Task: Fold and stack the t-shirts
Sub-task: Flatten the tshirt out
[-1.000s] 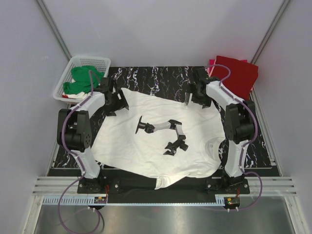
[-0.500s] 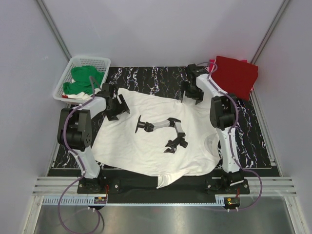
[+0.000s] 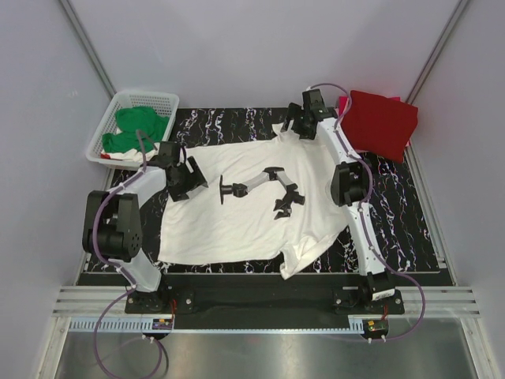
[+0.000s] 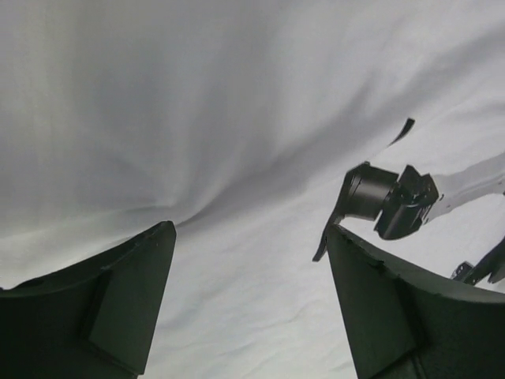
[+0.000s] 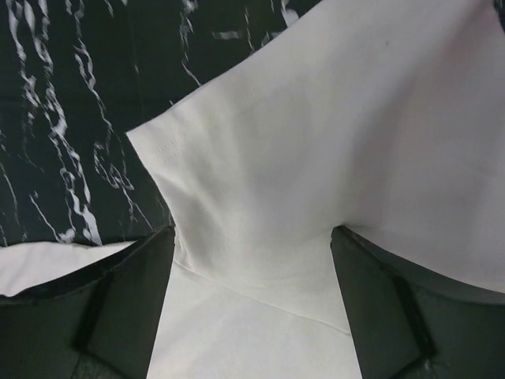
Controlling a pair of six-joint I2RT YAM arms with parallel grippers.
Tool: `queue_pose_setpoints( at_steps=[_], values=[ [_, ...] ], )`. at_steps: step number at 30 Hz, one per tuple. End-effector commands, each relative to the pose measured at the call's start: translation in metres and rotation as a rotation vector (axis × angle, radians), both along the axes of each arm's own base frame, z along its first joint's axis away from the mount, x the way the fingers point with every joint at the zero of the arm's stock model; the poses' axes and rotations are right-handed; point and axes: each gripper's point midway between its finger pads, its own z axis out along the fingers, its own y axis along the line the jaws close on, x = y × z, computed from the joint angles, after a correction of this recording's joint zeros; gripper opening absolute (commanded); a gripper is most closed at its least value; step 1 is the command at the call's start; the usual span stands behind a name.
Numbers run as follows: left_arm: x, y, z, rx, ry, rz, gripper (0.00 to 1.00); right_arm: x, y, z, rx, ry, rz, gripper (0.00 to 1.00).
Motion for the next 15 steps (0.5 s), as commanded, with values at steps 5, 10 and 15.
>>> queue_pose_setpoints(
  at_steps=[5, 10, 15],
  values=[
    [0.005, 0.012, 0.053, 0.056, -0.131, 0.023, 0.83, 0.072, 0.013, 0.119, 0.065, -0.494, 0.035, 0.98],
    [-0.011, 0.014, 0.076, 0.084, -0.159, 0.007, 0.83, 0.030, 0.014, 0.191, 0.079, -0.510, 0.080, 1.00],
    [-0.033, 0.010, 0.097, 0.099, -0.177, -0.039, 0.84, -0.059, 0.011, 0.252, 0.114, -0.476, 0.122, 1.00]
  ],
)
